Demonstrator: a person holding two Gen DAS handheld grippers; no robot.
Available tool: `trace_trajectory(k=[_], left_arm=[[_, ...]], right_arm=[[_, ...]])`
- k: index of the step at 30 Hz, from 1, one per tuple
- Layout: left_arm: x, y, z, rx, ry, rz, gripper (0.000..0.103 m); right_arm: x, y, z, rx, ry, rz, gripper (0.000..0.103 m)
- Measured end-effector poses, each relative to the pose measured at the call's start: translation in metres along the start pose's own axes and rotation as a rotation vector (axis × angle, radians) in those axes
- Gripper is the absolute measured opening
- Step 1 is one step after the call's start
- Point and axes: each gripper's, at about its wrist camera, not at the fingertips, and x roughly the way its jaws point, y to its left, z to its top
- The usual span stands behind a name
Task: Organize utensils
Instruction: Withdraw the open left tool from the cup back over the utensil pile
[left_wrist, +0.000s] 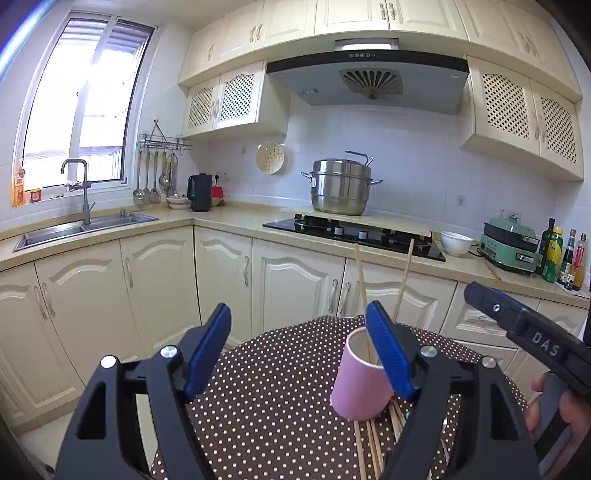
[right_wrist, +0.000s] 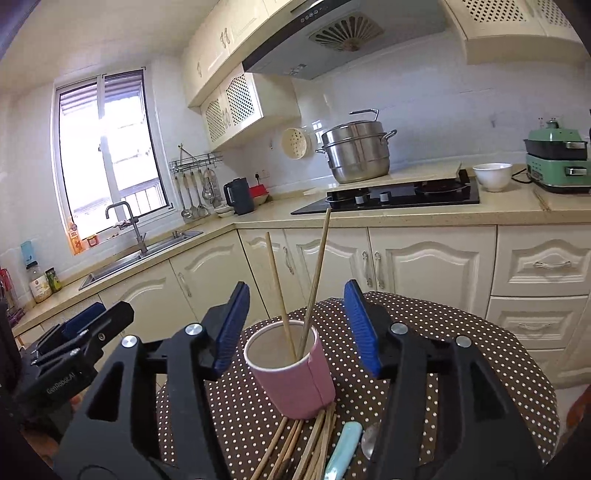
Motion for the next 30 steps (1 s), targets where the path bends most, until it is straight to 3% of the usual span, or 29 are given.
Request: trace_trajectory(k=[9, 22, 30], left_arm=[[-0.03, -0.001, -0.021, 0.027, 0.044, -0.023, 0.074], [-0.05, -0.002, -0.054, 0.045, 0.126, -0.051, 0.074], [-0.045, -0.004, -0.069, 0.054, 0.22, -0.065, 0.074]], right_arm=[[-0.036, 0.023, -0.023, -0.087, 0.043, -0.036, 0.059], [-0.065, 0.026, -0.052, -0.047, 0.11, -0.074, 0.061], [-0.068, 0.02, -0.062, -0.051, 0.161, -0.088, 0.061]])
